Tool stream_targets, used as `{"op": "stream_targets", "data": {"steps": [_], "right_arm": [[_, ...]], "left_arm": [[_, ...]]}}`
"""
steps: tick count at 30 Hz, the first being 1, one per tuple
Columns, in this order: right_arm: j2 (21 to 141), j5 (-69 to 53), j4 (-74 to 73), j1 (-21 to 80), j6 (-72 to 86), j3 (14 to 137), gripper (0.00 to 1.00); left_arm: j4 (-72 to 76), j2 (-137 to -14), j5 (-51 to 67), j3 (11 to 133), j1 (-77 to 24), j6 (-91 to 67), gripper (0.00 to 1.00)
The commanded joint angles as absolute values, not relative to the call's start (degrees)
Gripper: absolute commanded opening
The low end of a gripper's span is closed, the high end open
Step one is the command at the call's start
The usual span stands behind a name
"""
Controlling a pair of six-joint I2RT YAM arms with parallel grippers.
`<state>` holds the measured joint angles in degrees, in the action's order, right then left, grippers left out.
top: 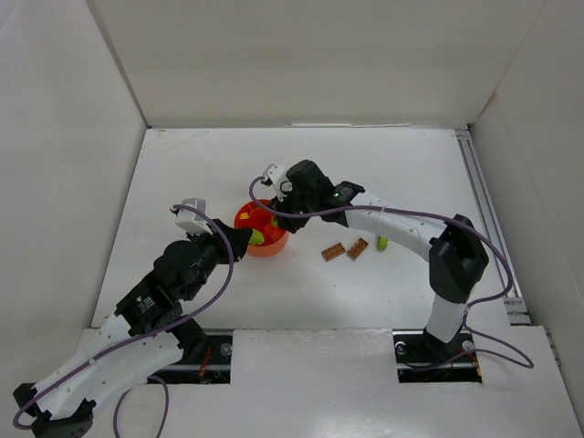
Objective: Sort the legos into containers by color
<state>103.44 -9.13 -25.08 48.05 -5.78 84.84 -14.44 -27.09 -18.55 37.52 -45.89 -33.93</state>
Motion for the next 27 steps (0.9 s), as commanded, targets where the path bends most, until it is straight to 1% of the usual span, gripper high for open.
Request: {"op": "stream_targets", "data": {"steps": [1, 2, 5, 7, 8, 10, 12, 15, 16, 20, 24, 25, 27], "right_arm": [[104.15, -5.9, -25.93, 48.96, -6.33, 87.8, 0.42], [104.15, -5.89, -25.93, 48.96, -6.33, 88.41, 0.48], [104.15, -5.89, -26.54, 48.96, -6.33, 88.95, 0.55], [104.15, -5.89, -27.07, 48.96, -6.33, 88.95, 0.64], [104.15, -5.89, -27.07, 48.96, -6.33, 88.95, 0.66], [104.15, -5.89, -27.07, 48.96, -6.33, 88.95, 0.68], [102.93, -5.89, -27.07, 48.96, -6.33, 88.42, 0.68], [99.33, -7.81, -25.94, 48.96, -7.99, 86.93, 0.68], [96.36, -8.87, -24.27, 48.96, -10.43, 85.1, 0.68], [88.19, -18.44, -22.06, 48.35, -16.76, 79.9, 0.69], [79.56, -31.96, -22.06, 45.27, -23.63, 75.07, 0.72], [77.8, -39.82, -22.06, 44.65, -25.3, 74.01, 0.74], [73.42, -45.5, -22.76, 44.12, -29.33, 71.46, 0.75]], "left_arm": [[-12.92, -26.37, -19.6, 40.08, -45.97, -34.45, 0.14], [-12.92, -26.37, -19.6, 40.08, -45.97, -34.45, 0.14], [-13.45, -26.37, -19.6, 40.08, -45.97, -34.45, 0.14], [-13.45, -26.37, -19.6, 40.08, -45.97, -34.45, 0.14], [-13.45, -26.37, -19.6, 40.08, -45.97, -34.45, 0.14], [-13.45, -26.37, -19.6, 40.08, -45.97, -34.45, 0.14], [-13.45, -26.37, -19.6, 40.08, -45.97, -34.45, 0.14], [-12.84, -25.84, -18.9, 40.08, -45.97, -34.45, 0.14], [-12.14, -25.84, -17.85, 40.08, -45.97, -33.67, 0.14], [-8.88, -25.31, -11.97, 39.02, -45.97, -30.33, 0.15], [-5.9, -26.54, -5.99, 37.89, -45.97, -27.26, 0.15], [-4.76, -26.54, -1.89, 37.1, -45.97, -26.46, 0.15], [-0.46, -27.25, 3.66, 36.22, -45.97, -23.04, 0.16]]}}
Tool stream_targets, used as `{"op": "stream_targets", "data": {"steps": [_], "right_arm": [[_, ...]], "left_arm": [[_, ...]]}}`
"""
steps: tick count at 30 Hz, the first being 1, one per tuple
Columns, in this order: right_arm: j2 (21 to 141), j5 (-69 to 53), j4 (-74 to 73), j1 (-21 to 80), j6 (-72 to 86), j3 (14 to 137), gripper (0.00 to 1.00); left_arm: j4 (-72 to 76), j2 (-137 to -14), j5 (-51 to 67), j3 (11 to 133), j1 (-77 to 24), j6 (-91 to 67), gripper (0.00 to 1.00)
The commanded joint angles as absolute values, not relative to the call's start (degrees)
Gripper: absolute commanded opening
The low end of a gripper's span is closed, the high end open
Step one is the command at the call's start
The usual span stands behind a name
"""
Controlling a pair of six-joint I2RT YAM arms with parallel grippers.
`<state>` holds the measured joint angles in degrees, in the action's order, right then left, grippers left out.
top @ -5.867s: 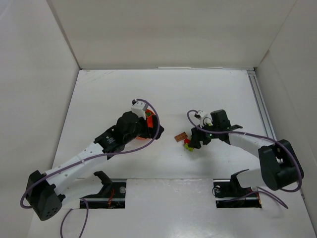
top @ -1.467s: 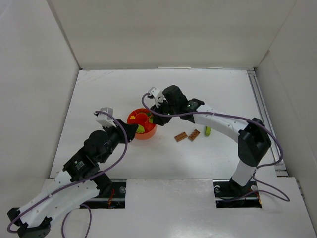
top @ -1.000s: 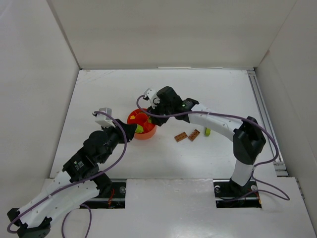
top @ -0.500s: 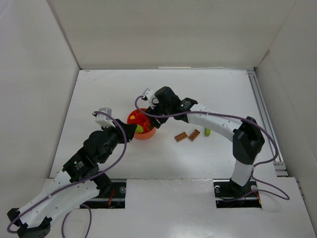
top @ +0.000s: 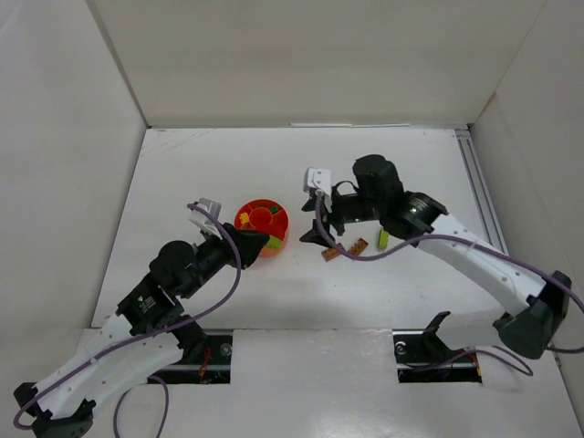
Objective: Sort the legos into containers by color
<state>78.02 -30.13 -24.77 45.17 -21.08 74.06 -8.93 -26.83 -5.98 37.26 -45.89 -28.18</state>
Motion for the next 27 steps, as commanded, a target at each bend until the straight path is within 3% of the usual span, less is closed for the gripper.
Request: {"op": "stream_targets", "data": {"steps": [1, 4, 14, 27], "right_arm": [[72.26, -49.18, -22.76, 44.12, -30.05, 70.67, 0.77], [69.87, -53.51, -24.08, 43.59, -32.07, 69.35, 0.78], [69.08, -53.96, -29.96, 43.59, -34.28, 69.96, 0.78], [73.56, -59.5, -37.61, 43.59, -37.62, 73.12, 0.75]], "left_arm": [[0.95, -28.12, 8.82, 35.69, -45.97, -21.9, 0.16], [6.05, -30.4, 19.11, 34.28, -45.97, -15.85, 0.18], [13.54, -35.24, 34.69, 34.28, -45.97, -7.48, 0.18], [14.06, -35.24, 37.35, 33.75, -45.97, -2.47, 0.18]]}}
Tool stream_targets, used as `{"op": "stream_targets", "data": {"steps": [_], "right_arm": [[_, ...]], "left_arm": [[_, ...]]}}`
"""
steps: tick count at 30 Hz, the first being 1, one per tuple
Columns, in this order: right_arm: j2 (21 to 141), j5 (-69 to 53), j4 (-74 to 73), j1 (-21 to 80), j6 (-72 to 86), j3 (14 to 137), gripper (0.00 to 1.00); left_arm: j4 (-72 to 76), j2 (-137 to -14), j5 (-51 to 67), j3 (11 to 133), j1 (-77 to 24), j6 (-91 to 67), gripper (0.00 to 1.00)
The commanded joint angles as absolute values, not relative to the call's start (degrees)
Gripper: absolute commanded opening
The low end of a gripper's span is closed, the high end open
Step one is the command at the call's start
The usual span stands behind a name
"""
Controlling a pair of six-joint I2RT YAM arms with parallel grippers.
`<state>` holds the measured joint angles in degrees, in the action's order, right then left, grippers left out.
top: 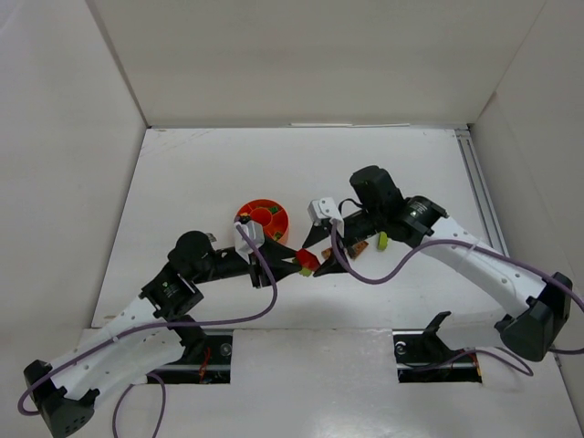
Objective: Sort the legos into containers by color
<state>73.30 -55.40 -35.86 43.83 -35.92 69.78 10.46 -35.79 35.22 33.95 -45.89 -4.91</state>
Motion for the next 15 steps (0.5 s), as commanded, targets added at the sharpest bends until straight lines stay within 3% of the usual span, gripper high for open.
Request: {"op": "stream_targets", "data": {"steps": [1, 10, 15], "right_arm": [[74.09, -60.02, -37.62, 43.59, -37.62, 73.12, 0.73], [75.15, -63.98, -38.76, 43.59, -37.62, 74.27, 0.58], [76.2, -64.51, -39.29, 43.59, -37.62, 74.79, 0.4]], "left_arm": [[14.06, -35.24, 37.35, 33.75, -45.97, -2.46, 0.18], [13.45, -36.39, 37.35, 33.75, -45.97, -0.8, 0.18], [13.97, -36.39, 37.35, 33.75, -45.97, -0.79, 0.18]]}}
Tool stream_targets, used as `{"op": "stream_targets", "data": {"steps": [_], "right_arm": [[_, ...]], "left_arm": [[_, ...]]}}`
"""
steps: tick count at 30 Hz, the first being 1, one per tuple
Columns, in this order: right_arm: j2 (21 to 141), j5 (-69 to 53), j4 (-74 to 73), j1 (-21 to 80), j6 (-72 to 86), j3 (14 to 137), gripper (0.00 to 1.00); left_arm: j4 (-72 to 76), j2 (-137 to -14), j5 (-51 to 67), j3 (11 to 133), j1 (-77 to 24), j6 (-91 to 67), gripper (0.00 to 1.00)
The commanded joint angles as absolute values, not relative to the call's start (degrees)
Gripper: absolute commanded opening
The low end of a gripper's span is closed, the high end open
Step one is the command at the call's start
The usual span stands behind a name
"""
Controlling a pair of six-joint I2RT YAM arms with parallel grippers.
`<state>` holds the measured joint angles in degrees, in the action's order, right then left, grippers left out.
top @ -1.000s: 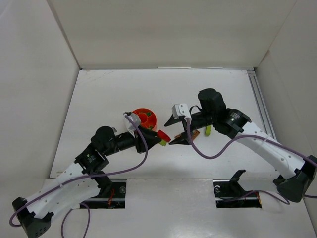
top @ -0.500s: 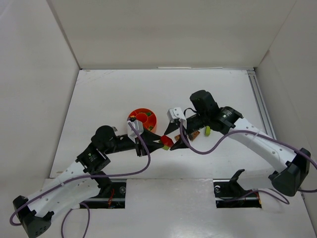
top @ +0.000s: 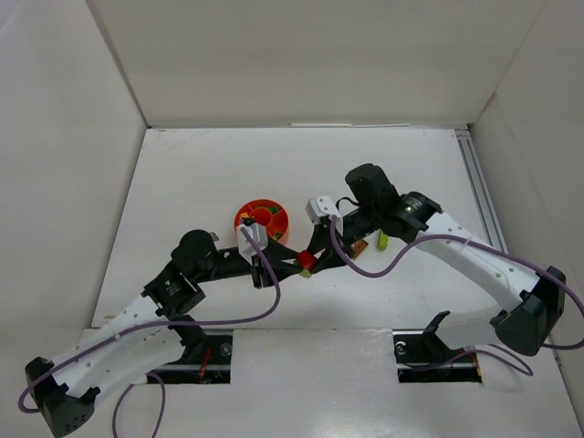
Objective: Sort the legos into containers by color
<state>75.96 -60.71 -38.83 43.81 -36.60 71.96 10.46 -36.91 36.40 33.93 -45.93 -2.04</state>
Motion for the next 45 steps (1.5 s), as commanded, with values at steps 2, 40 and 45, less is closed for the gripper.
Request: {"op": "stream_targets", "data": {"steps": [2, 40, 45], "right_arm": [[76.2, -65.04, -39.29, 43.59, -37.62, 74.79, 0.34], [73.74, -70.58, -23.99, 36.12, -18.54, 70.75, 0.0], [73.74, -70.58, -22.51, 36.12, -17.94, 70.75, 0.0]], "left_arm": [[14.5, -36.39, 37.35, 33.75, -45.97, -0.79, 0.18], [26.19, -42.72, 29.88, 35.16, -45.97, -11.34, 0.78], [27.24, -42.19, 31.19, 34.63, -45.97, -11.34, 0.49]]}}
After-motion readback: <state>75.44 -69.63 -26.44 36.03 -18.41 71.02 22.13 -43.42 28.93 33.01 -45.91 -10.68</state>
